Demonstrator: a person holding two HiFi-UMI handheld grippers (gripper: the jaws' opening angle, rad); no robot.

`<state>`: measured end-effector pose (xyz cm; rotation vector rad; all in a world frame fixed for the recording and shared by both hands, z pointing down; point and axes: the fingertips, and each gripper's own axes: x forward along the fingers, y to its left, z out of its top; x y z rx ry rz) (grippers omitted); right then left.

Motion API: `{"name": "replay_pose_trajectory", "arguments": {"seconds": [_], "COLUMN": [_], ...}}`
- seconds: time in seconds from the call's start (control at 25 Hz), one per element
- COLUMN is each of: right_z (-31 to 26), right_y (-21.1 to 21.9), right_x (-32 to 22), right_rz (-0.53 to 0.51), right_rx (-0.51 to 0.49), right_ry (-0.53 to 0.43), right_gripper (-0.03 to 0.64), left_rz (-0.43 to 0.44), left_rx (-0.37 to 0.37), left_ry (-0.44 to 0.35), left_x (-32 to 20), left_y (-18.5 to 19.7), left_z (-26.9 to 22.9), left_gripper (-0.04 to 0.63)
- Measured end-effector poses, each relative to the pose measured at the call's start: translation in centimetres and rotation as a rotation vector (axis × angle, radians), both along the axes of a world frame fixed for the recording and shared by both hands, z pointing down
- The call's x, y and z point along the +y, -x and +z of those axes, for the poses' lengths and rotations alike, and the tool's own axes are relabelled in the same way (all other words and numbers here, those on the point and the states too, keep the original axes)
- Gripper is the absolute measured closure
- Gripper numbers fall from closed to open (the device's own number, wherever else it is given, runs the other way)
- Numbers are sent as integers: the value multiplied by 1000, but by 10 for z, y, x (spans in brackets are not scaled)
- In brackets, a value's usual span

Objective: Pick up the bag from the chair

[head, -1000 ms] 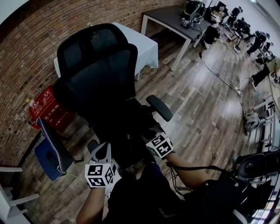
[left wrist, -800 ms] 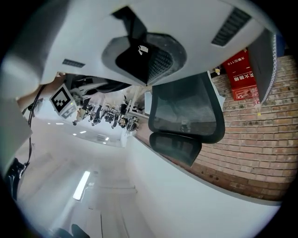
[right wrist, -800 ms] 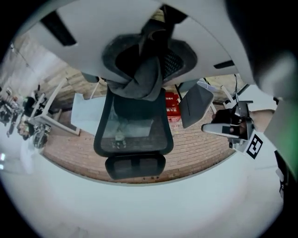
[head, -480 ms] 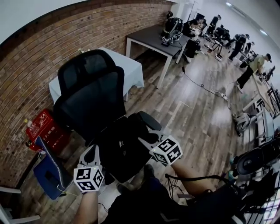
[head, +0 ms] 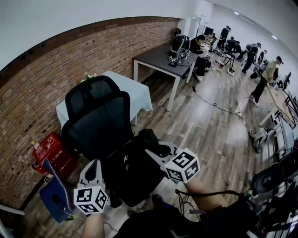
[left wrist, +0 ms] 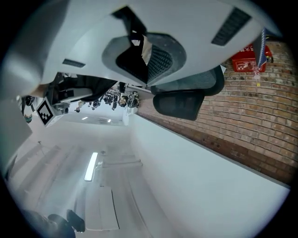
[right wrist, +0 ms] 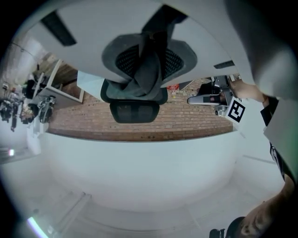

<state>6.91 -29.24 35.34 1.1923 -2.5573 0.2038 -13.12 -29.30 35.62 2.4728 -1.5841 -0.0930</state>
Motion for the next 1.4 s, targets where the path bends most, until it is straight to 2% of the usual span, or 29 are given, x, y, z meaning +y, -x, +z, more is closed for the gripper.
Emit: {"name": "replay_pose_trajectory", "arguments": {"seconds": [0.52,1.4], "right_z": [-61,-60], "right_y": [-10,-30], "right_x": [-12,-40], "right_rz": [-44,-80], "right_rx": [-129,-148], "right_ry": [-102,-138], "right_gripper": [528,528], "left_rz": [-172,-238], "left_rx": [-23,-46], "left_ry": [-83,-75], "left_x": [2,-10], "left_y": [-2,-27], "left_z": [-44,-44], "left_gripper": [584,584]}}
